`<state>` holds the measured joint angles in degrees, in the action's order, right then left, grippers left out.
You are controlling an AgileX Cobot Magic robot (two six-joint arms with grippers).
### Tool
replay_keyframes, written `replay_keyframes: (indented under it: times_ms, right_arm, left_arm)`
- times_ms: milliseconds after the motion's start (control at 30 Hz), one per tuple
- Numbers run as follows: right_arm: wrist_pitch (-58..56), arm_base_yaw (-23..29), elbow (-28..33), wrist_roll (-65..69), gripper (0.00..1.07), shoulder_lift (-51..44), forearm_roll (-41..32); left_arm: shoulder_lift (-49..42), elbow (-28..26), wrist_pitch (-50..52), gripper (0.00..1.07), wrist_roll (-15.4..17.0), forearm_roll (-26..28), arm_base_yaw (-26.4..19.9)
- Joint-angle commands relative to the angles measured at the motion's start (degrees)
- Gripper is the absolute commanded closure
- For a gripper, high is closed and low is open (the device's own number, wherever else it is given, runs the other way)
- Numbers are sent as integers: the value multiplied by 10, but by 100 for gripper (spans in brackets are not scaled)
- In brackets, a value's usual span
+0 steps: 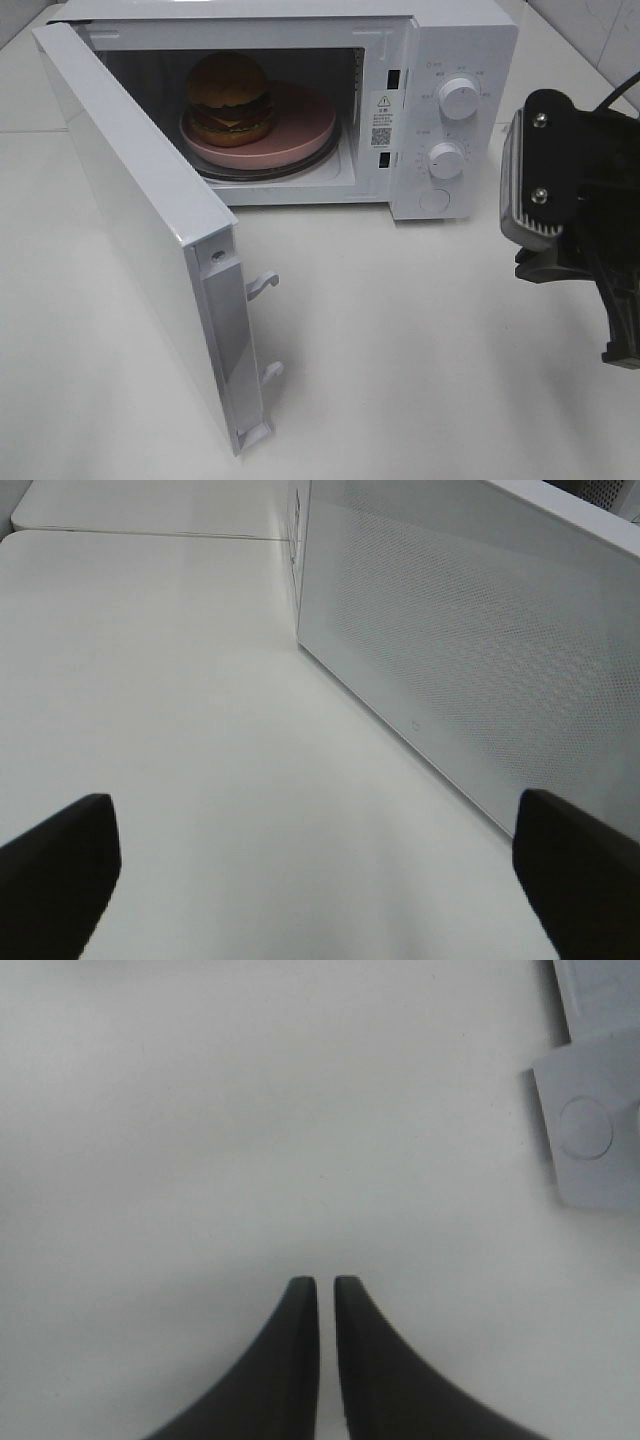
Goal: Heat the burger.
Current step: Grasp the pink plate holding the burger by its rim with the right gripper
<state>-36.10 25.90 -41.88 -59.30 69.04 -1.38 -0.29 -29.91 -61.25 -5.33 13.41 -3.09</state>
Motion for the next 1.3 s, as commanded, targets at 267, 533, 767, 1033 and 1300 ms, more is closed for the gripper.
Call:
replay_keyframes:
  times_ms: [267,533,767,1033,1300]
  right_arm:
    - [11,-2,-4,-199,99,-5,10]
    - [10,-2,-4,-190,88,-5,41]
    - [37,-2,-4,-91,43,-5,40]
    - [56,-2,-4,-29,15,-5,44]
    - [84,2,-4,-32,17,-5,66]
  left_arm:
    - [-2,1,4,6,1,3,-2]
    - [-2,1,4,6,1,3,-2]
    - [-2,1,4,6,1,3,-2]
    - [-2,1,4,6,1,3,-2]
    - [-2,1,4,6,1,3,-2]
